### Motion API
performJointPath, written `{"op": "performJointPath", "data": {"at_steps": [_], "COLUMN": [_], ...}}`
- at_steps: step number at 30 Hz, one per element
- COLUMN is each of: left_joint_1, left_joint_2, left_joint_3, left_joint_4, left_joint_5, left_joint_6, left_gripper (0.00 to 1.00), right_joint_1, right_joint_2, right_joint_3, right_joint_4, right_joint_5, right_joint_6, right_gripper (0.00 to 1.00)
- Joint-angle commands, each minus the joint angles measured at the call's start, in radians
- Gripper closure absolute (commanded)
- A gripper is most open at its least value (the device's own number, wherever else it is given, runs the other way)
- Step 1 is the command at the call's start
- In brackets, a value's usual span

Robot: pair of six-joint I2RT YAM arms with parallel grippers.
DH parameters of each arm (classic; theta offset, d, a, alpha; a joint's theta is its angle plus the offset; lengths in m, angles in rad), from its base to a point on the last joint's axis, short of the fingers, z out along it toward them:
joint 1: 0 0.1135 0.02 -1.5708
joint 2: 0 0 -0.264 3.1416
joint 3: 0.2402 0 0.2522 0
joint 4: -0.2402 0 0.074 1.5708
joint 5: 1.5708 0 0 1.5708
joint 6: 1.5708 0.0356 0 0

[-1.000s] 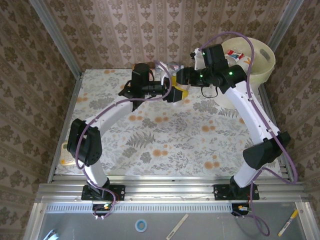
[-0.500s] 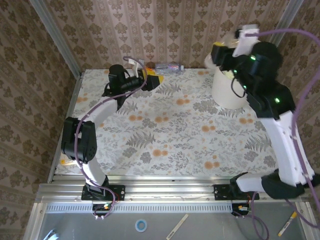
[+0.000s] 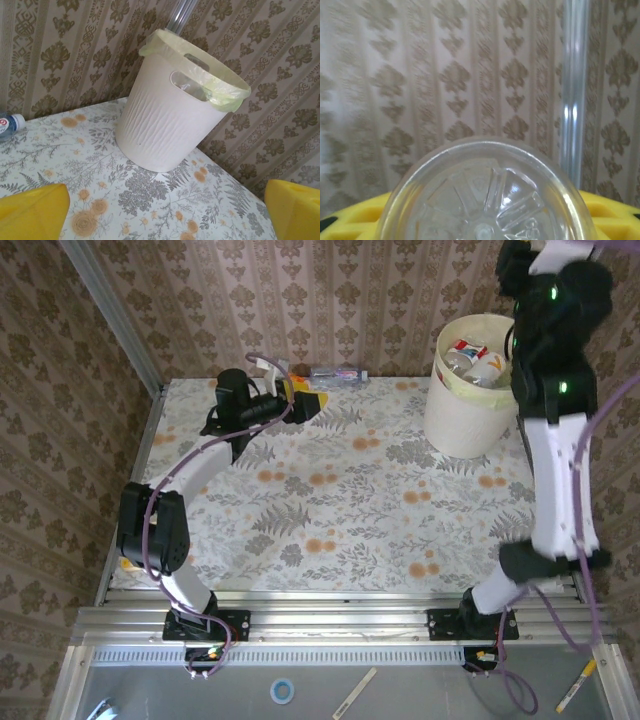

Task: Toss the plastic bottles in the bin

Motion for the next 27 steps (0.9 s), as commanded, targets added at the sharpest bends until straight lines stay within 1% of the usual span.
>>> {"op": "performJointPath", "data": {"at_steps": [1,2,3,4,5,6,8,11,13,15,21,23,24,27], "left_joint_1": [0.001,0.001,0.001,0.001,0.001,0.001,0.001,0.002,0.003,0.004,0.012,0.014,0.013,0.020], "left_joint_2": [-0.027,-0.031,-0.032,-0.035,-0.036,-0.038,-0.043,-0.045,-0.044,-0.038,0.012,0.033,0.045,0.095], "left_joint_3": [-0.001,-0.003,-0.004,-0.003,0.000,0.000,0.001,0.000,0.003,0.009,0.068,0.090,0.105,0.168], "left_joint_4": [-0.033,-0.042,-0.054,-0.075,-0.099,-0.117,-0.155,-0.186,-0.200,-0.221,-0.322,-0.354,-0.372,-0.444], "left_joint_5": [-0.020,-0.029,-0.035,-0.040,-0.044,-0.049,-0.059,-0.076,-0.089,-0.106,-0.145,-0.167,-0.206,-0.258], "left_joint_6": [0.032,0.033,0.035,0.041,0.049,0.056,0.073,0.085,0.084,0.085,0.087,0.086,0.087,0.086], "left_gripper": [0.00,0.00,0.00,0.00,0.00,0.00,0.00,0.00,0.00,0.00,0.00,0.00,0.00,0.00], "right_joint_1": [-0.060,-0.065,-0.065,-0.065,-0.057,-0.053,-0.053,-0.048,-0.042,-0.036,-0.019,-0.012,-0.008,0.014], "right_joint_2": [0.265,0.344,0.388,0.404,0.397,0.377,0.288,0.128,0.059,0.037,0.054,0.057,0.058,0.064], "right_joint_3": [0.405,0.536,0.611,0.629,0.615,0.585,0.432,0.140,0.029,0.002,0.053,0.054,0.053,0.053], "right_joint_4": [-0.626,-0.735,-0.798,-0.835,-0.835,-0.824,-0.739,-0.560,-0.493,-0.489,-0.578,-0.592,-0.595,-0.608], "right_joint_5": [-0.004,-0.002,-0.012,-0.027,-0.023,-0.020,-0.071,-0.142,-0.172,-0.199,-0.266,-0.322,-0.343,-0.413], "right_joint_6": [0.233,0.265,0.279,0.288,0.276,0.286,0.303,0.321,0.332,0.337,0.334,0.338,0.340,0.339], "right_gripper": [0.44,0.34,0.27,0.20,0.16,0.14,0.12,0.11,0.11,0.10,0.09,0.09,0.08,0.07]}}
